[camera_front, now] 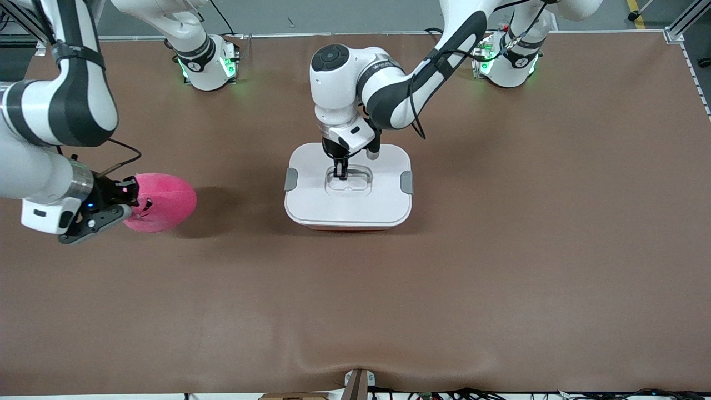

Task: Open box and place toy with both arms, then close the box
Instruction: 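Lift the white lid with the left gripper while the right gripper lifts the toy, then move the pink toy over the open pink box with the right gripper, then release the toy into the box and withdraw the right gripper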

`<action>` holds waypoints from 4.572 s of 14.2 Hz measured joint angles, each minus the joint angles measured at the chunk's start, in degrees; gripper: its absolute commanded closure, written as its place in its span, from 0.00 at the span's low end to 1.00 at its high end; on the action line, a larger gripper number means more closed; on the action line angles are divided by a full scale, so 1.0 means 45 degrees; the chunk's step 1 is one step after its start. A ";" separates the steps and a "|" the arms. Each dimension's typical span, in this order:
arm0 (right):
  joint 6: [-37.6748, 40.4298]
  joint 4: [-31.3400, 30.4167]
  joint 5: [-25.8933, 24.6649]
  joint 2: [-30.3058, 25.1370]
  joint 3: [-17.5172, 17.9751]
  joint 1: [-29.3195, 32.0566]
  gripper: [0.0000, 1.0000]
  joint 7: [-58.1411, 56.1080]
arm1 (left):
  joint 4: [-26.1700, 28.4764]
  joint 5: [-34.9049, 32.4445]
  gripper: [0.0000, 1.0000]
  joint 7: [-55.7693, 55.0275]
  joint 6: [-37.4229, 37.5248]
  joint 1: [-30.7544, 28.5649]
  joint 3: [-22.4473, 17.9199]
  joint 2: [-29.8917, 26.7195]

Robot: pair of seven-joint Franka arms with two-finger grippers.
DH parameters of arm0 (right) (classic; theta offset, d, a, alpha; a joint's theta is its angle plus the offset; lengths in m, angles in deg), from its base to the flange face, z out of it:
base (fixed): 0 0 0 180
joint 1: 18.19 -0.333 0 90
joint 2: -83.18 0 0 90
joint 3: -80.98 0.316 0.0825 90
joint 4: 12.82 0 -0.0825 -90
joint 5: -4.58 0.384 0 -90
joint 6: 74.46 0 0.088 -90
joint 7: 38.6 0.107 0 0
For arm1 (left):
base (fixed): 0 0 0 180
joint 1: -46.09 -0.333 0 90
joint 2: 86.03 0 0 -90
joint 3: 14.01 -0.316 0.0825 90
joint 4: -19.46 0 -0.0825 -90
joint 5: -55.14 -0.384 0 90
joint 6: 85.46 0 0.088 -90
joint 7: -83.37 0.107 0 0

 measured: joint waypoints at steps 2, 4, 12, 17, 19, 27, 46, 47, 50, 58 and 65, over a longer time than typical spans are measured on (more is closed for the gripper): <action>0.0241 0.0261 0.0002 -0.0002 0.0047 -0.0764 1.00 -0.0301 | -0.0023 0.0000 1.00 0.0063 0.0448 -0.0021 0.0002 -0.0383; 0.0579 0.0590 0.0006 -0.0037 0.0093 -0.1440 1.00 -0.0724 | -0.0038 0.0137 1.00 0.0205 0.0962 -0.0046 0.0007 -0.0895; 0.0694 0.1261 0.0015 -0.0521 0.0291 -0.3653 1.00 -0.1804 | -0.0097 0.3039 1.00 0.4976 0.2537 -0.2654 -0.0017 -0.3292; 0.0596 0.1801 0.0016 -0.0563 0.0321 -0.5058 1.00 -0.1918 | -0.0090 0.3842 1.00 0.9427 0.3310 -0.5162 -0.0039 -0.3819; 0.0229 0.1799 0.0019 -0.0543 0.0338 -0.5546 1.00 -0.2108 | -0.0066 0.4104 1.00 1.1077 0.3466 -0.6046 -0.0042 -0.3812; -0.1360 0.1734 0.0018 -0.0338 0.0384 -0.7379 1.00 -0.6477 | -0.0052 0.4888 1.00 1.6032 0.5170 -0.7925 -0.0049 -0.3811; -0.2594 0.0272 0.0017 0.0103 0.0377 -0.8206 0.64 -0.9362 | 0.0195 0.6810 1.00 1.8372 0.5918 -0.9276 -0.0074 -0.3253; -0.2596 0.0272 0.0017 0.0102 0.0376 -0.8206 0.15 -0.9369 | 0.0196 0.6873 1.00 1.8391 0.6063 -0.9329 -0.0074 -0.3253; -0.2603 0.0273 0.0005 0.0102 0.0377 -0.8207 0.00 -0.9415 | 0.0195 0.6908 1.00 1.8441 0.6398 -0.9372 -0.0065 -0.3253; -0.2550 0.0312 -0.0015 -0.0094 0.0104 -0.7978 0.00 -0.9409 | 0.0178 0.7390 1.00 1.8456 0.6688 -0.9370 -0.0015 -0.3261; -0.1177 0.0326 -0.0032 -0.0888 -0.0179 -0.5376 0.00 -0.8233 | 0.0052 0.7438 1.00 1.8455 0.6688 -0.9355 0.0041 -0.3270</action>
